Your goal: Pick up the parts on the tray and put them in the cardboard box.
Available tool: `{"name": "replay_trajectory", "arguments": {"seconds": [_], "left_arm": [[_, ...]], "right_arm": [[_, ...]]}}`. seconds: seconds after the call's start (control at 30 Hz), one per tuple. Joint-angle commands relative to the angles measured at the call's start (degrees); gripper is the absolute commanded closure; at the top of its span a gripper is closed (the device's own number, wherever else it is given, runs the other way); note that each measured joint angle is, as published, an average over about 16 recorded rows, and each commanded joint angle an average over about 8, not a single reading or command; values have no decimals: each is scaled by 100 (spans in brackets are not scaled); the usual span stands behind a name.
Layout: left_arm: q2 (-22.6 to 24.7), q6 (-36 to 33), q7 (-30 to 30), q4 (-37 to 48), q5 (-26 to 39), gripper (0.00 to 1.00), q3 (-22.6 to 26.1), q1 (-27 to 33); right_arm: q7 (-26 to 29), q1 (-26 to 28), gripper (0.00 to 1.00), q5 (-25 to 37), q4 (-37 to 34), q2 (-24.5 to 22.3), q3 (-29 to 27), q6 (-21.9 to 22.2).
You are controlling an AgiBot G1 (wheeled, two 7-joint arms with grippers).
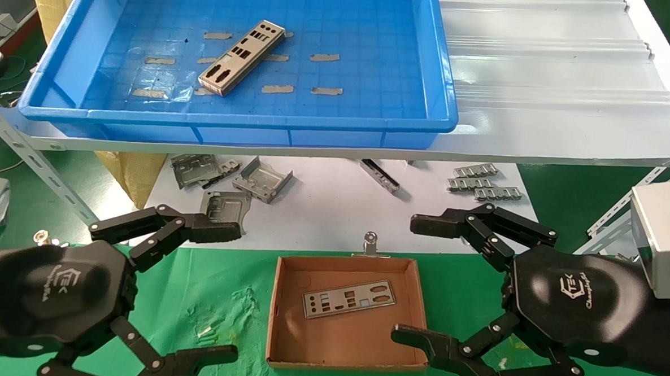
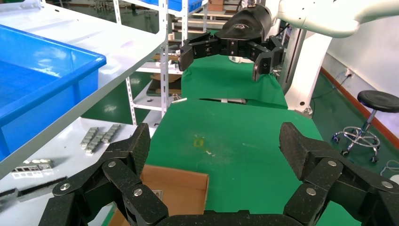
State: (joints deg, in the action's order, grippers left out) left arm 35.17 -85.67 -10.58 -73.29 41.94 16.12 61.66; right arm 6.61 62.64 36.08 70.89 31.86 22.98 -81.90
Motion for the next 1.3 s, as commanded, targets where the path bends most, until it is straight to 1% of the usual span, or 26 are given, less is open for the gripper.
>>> {"name": "replay_trajectory", "arguments": {"seconds": [0.03,0.07,0.13,0.23,1.3], "left_arm": [[0,0,0,0,0,0,0,0],[0,0,0,0,0,0,0,0],[0,0,0,0,0,0,0,0],[0,0,0,0,0,0,0,0],[0,0,0,0,0,0,0,0]], "right_arm": [[0,0,40,0,0,0,0,0],[0,0,50,0,0,0,0,0],[0,0,62,0,0,0,0,0],[0,0,100,0,0,0,0,0],[0,0,100,0,0,0,0,0]]}}
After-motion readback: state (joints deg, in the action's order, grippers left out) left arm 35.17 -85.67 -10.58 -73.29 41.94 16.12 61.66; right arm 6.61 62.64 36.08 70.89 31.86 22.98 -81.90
